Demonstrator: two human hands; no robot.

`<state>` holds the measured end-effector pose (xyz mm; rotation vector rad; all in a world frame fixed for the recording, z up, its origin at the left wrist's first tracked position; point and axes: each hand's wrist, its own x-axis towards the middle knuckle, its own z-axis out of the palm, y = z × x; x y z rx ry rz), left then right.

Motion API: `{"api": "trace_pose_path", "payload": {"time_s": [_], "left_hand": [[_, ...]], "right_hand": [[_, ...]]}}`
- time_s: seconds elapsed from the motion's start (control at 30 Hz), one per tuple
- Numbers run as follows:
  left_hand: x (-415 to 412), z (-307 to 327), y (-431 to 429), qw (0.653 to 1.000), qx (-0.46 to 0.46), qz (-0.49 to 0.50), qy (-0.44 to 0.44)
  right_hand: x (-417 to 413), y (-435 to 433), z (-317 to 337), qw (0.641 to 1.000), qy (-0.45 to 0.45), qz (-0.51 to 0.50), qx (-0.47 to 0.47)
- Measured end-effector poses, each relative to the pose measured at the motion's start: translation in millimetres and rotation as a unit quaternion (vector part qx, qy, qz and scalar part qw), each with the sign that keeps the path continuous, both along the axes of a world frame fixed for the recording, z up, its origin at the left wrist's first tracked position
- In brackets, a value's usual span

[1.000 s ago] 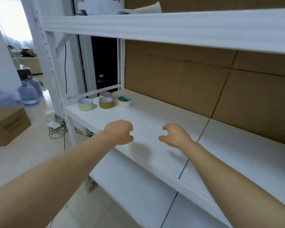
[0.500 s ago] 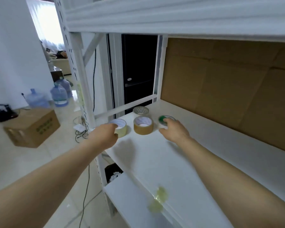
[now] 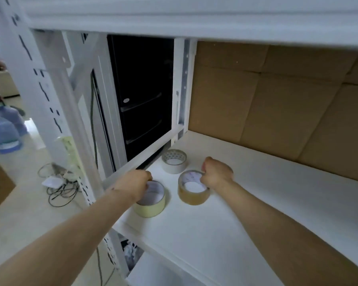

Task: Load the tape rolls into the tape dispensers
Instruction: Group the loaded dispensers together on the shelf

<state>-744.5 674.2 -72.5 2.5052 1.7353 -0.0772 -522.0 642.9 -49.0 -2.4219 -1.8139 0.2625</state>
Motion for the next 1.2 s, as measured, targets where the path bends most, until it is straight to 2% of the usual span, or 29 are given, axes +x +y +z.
{"api": "trace_pose_path", "payload": {"time_s": [0.17,0.33,0.4,0.47,0.5,0.57,0.63,0.7,0.8,1.03,1.2], "left_hand": [[22,3,39,0.99,0.079,-0.112,-0.033],[46,3,61,0.969,0.119,-0.214,0.024],[44,-1,68,0.978,0.066,-0.165,-0.107],[58,-4,65,0.946,-0.033,-0.103,-0.307],[71,-10,65,0.935,-0.059,-0.105,-0.334],[103,-2,54,0.949,-0.049,-0.17,-0.262],[142,15,18,0.964,0.007,-0.259,-0.064],[189,34,-26,0.937,0.109,-0.331,0.027],[255,49,-99,0.91,0.151,-0.385,0.017],[419,54,-261,0.862,0.151,-0.482,-0.044],[508,38,-345,0.853,0.169,-0.494,-0.015]], "right_hand": [[-1,-17,0,0.999,-0.019,-0.026,0.021],[17,-59,9,0.997,-0.026,-0.07,0.031],[25,-73,13,0.995,-0.035,-0.085,0.044],[40,-98,15,0.991,-0.06,-0.112,0.052],[49,-111,15,0.988,-0.062,-0.128,0.055],[72,-140,14,0.984,-0.059,-0.158,0.059],[97,-173,14,0.979,-0.068,-0.18,0.065],[122,-213,19,0.975,-0.081,-0.194,0.077],[162,-285,30,0.971,-0.08,-0.207,0.087],[262,-480,36,0.955,-0.018,-0.285,0.083],[330,-570,29,0.947,-0.024,-0.317,0.046]]}}
